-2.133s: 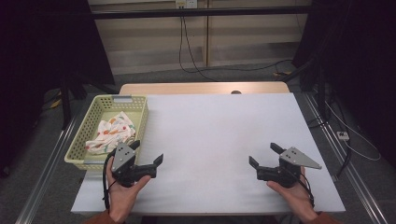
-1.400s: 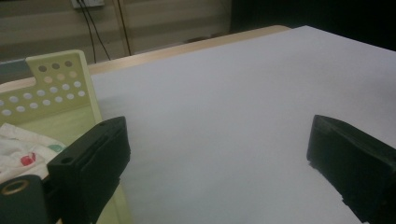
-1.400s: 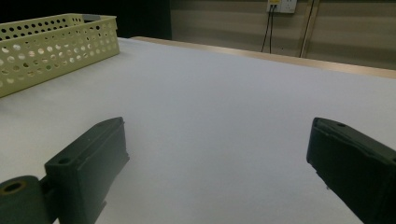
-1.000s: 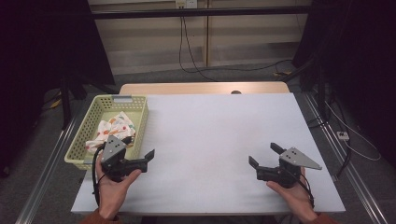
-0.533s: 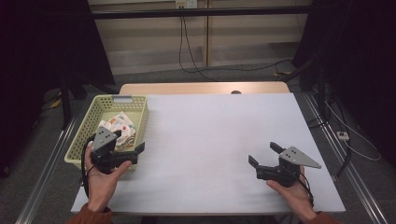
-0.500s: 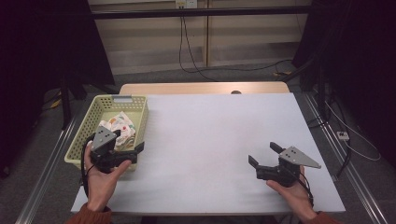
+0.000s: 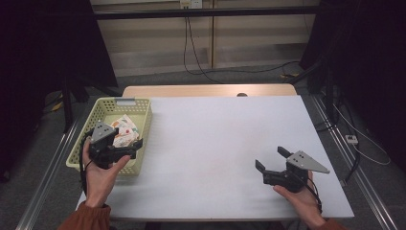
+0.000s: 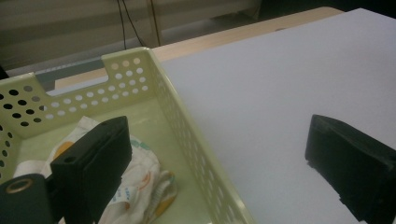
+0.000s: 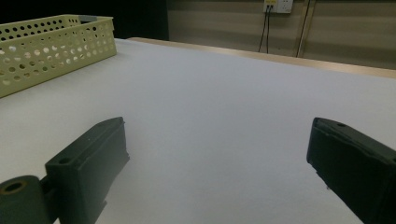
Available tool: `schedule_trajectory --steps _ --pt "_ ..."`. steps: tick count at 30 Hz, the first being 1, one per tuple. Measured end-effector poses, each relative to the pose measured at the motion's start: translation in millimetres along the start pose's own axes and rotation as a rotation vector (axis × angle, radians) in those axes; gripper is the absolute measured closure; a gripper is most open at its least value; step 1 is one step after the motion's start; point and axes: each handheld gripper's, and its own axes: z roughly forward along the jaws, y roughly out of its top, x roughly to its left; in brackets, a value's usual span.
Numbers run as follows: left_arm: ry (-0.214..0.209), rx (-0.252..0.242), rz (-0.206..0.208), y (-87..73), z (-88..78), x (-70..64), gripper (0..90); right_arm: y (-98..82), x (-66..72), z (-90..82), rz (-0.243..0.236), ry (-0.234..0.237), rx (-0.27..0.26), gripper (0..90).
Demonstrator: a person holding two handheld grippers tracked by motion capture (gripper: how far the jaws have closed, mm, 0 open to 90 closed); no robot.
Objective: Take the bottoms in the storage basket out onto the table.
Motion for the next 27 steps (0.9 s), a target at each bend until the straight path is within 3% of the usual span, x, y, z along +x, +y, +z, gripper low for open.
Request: schedule_trajectory --steps 7,11,21,27 --pt "0.02 0.036 -0.001 6.1 11.9 15.0 7.3 0.7 1.4 0.9 -0.008 0.006 0.005 5.0" --pt "0.031 0.05 -0.023 6.2 18.2 26.5 7.3 1.3 4.5 0.8 -0.026 0.01 0.001 5.1" --pt "0.095 0.056 -0.05 12.8 20.8 48.1 6.6 1.6 5.1 1.4 -0.023 0.011 0.001 5.1" --pt "0.118 0.106 -0.05 15.7 28.2 56.3 6.6 1.7 4.9 0.7 -0.017 0.01 0.002 5.1"
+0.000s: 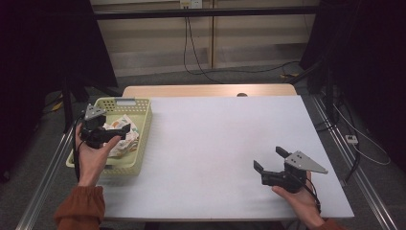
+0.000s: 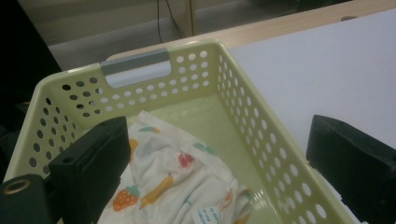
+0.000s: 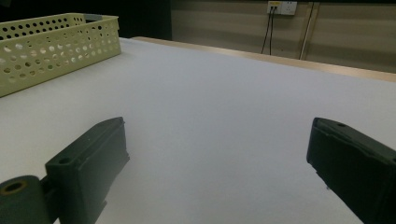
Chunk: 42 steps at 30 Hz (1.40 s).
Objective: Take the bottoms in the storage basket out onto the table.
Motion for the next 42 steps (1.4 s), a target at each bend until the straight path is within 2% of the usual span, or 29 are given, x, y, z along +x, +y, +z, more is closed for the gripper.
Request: schedule_trajectory --steps 6,10,13,16,20,22,26,29,32,36,39,42 --pt "0.0 0.047 -0.001 0.8 12.0 5.6 5.5 0.1 0.3 0.4 -0.001 0.001 0.001 5.1" --pt "0.022 0.094 0.022 1.6 21.3 8.8 5.5 0.0 -0.1 0.6 0.0 0.0 0.001 5.1" --pt "0.024 0.129 0.011 1.5 30.0 13.1 5.7 0.1 0.2 0.2 -0.001 0.001 0.001 5.1" --pt "0.037 0.136 0.021 2.6 35.1 17.3 6.4 0.0 0.2 0.4 0.0 0.001 0.001 5.1" --pt "0.035 0.164 -0.004 0.1 41.6 21.9 6.2 -0.1 -0.2 0.6 0.0 0.002 0.002 5.1" --pt "0.031 0.195 -0.001 -1.5 45.7 24.0 6.3 0.0 0.1 0.8 0.003 0.001 0.002 5.1" --pt "-0.003 0.25 -0.029 -3.3 54.3 26.1 6.3 -0.1 0.1 0.6 -0.005 0.0 0.004 5.1" --pt "-0.011 0.288 -0.016 -6.2 60.2 25.6 6.6 -0.1 0.2 0.6 0.0 -0.001 0.003 5.1" --pt "-0.02 0.336 -0.021 -9.6 67.6 26.5 6.6 -0.2 -0.3 1.0 -0.01 0.001 0.007 5.1" --pt "-0.015 0.396 -0.033 -11.6 74.7 26.2 6.6 -0.3 0.1 1.0 -0.009 0.003 0.009 5.1" --pt "0.016 0.425 -0.023 -14.0 78.2 27.2 7.8 -0.2 -0.3 0.9 -0.01 0.003 0.007 5.1" --pt "0.025 0.471 -0.042 -17.3 82.9 29.9 5.8 -0.2 -0.1 1.1 -0.009 0.005 0.008 5.1"
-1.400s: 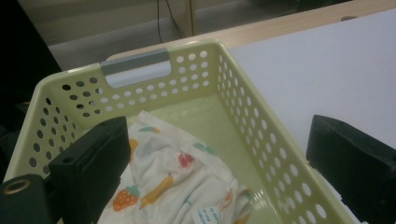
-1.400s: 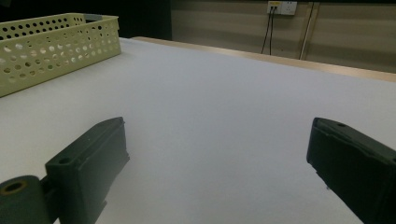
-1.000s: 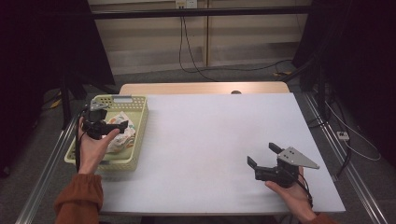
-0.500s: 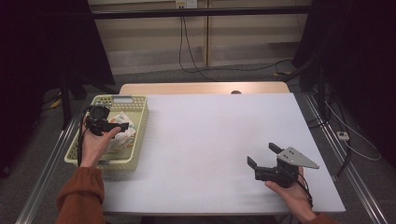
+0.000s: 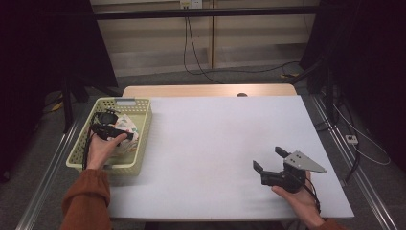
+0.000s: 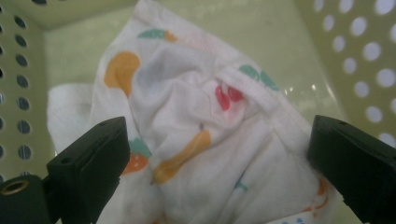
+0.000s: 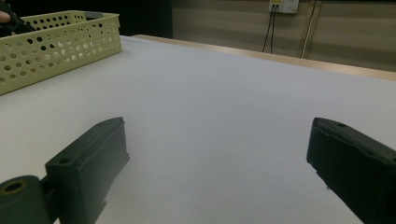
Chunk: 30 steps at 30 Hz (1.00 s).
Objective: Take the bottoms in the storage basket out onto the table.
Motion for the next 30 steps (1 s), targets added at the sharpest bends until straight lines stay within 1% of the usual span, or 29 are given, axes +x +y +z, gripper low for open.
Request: schedule_trajectory --steps 1,3,5,6,7,8,10,11,12,13,14,15,16,17,21,22,23,24,25,26,27,28,30 --pt "-0.004 0.009 -0.009 -0.2 2.1 0.5 5.6 0.1 0.5 0.2 0.007 -0.001 -0.001 5.1" --pt "0.004 0.025 -0.018 -0.4 5.7 0.9 5.4 0.2 0.8 0.5 0.009 -0.001 -0.001 5.1" --pt "0.005 0.064 -0.016 -0.6 9.9 1.9 5.2 0.2 0.9 0.4 0.009 -0.001 -0.001 5.1" --pt "0.008 0.077 -0.031 -1.4 12.8 1.4 5.2 0.2 0.9 0.4 0.009 0.0 -0.001 5.1" --pt "0.003 0.1 -0.034 -2.0 15.6 2.0 5.2 0.2 0.8 0.3 0.009 0.0 -0.001 5.1" --pt "-0.001 0.111 -0.04 -2.8 19.0 3.1 5.0 0.0 0.2 0.0 0.0 0.002 0.0 5.1" --pt "-0.017 0.137 -0.074 -2.8 21.6 5.5 1.4 0.1 0.5 0.2 0.005 0.001 -0.001 5.1" --pt "-0.028 0.143 -0.081 -2.8 22.0 6.9 1.4 0.1 0.5 0.2 0.005 0.001 -0.001 5.1" --pt "-0.025 0.138 -0.085 -3.4 23.1 6.7 1.1 0.2 0.6 0.3 0.006 0.001 -0.001 5.1" --pt "-0.029 0.145 -0.077 -2.9 23.2 7.2 1.0 0.3 0.9 0.5 0.01 0.002 -0.002 5.1" --pt "-0.026 0.146 -0.085 -2.9 23.4 6.8 1.1 0.2 0.7 0.6 0.007 0.003 -0.001 5.1" --pt "-0.032 0.154 -0.088 -2.2 23.3 7.0 1.6 0.2 0.7 0.7 0.006 0.003 -0.001 5.1" --pt "-0.034 0.163 -0.087 -1.4 23.0 7.0 2.6 0.3 0.8 0.8 0.004 0.004 -0.001 5.1" --pt "-0.032 0.162 -0.085 -1.3 23.2 6.5 3.4 0.3 0.9 0.9 0.003 0.005 -0.001 5.1" --pt "-0.041 0.159 -0.075 -1.2 22.2 6.1 7.6 0.2 1.4 0.6 0.007 0.005 -0.001 5.3" --pt "-0.048 0.169 -0.064 -0.6 21.3 6.4 8.7 0.1 1.3 0.5 0.009 0.005 -0.001 5.3" --pt "-0.05 0.162 -0.06 -0.5 21.0 5.6 10.8 0.2 1.3 0.4 0.01 0.005 -0.002 5.3" --pt "-0.054 0.166 -0.058 0.4 19.4 4.9 17.8 0.1 1.1 0.5 0.01 0.004 -0.001 5.3" --pt "-0.052 0.161 -0.053 0.5 18.8 3.4 17.8 0.1 1.1 0.5 0.01 0.004 -0.001 5.3" --pt "-0.059 0.165 -0.043 1.1 17.6 2.7 20.7 -0.1 0.7 0.5 0.003 0.004 0.002 5.3" --pt "-0.055 0.158 -0.044 1.1 17.3 1.7 24.1 0.0 0.8 0.5 0.002 0.004 0.002 5.3" --pt "-0.057 0.156 -0.042 1.3 15.8 1.2 28.0 0.1 1.2 0.6 0.01 0.005 -0.001 5.3" --pt "-0.065 0.152 -0.035 1.4 14.7 0.6 35.3 0.0 1.2 0.6 0.009 0.005 -0.001 5.3"
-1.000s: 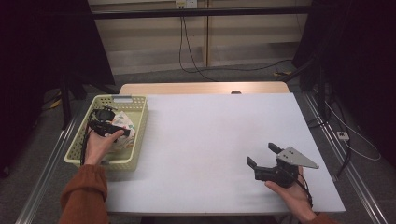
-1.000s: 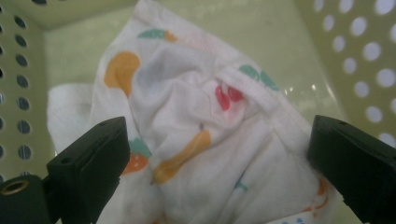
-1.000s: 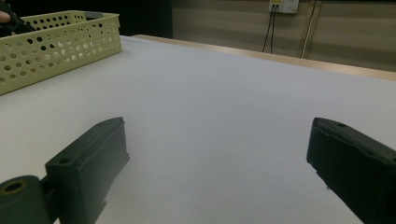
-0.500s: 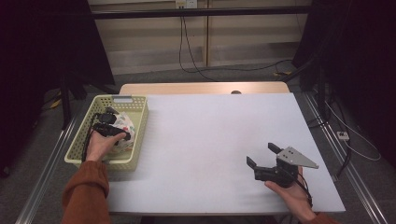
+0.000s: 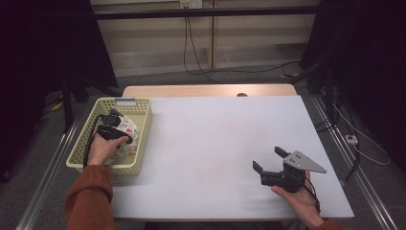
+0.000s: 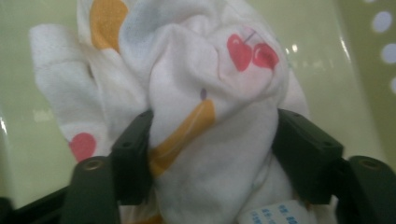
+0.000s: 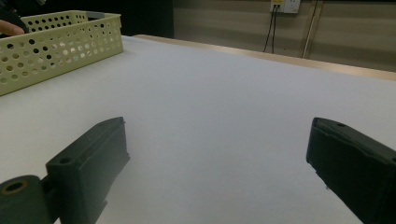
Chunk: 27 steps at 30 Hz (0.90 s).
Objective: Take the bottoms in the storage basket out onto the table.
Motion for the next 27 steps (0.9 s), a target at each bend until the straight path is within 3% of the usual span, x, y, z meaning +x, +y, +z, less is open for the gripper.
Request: schedule_trajectory --steps 4,9,11,21,27 --pt "-0.007 -0.002 0.036 0.5 -2.0 -3.9 48.9 -0.1 -1.1 0.6 -0.008 0.0 0.0 5.3" --pt "-0.025 -0.012 0.05 0.6 -2.2 -8.0 64.9 0.2 -0.7 1.2 -0.002 0.002 -0.002 5.3" --pt "-0.044 -0.001 0.061 1.6 -2.8 -9.0 76.2 0.3 -0.8 1.7 -0.002 0.002 -0.001 5.3" --pt "-0.044 -0.008 0.049 3.1 -5.8 -10.3 80.8 0.4 -1.7 2.4 0.0 0.001 0.002 5.4" --pt "-0.03 -0.07 0.061 2.5 -15.3 -11.9 81.1 0.7 -0.6 3.0 0.002 0.003 0.001 5.4"
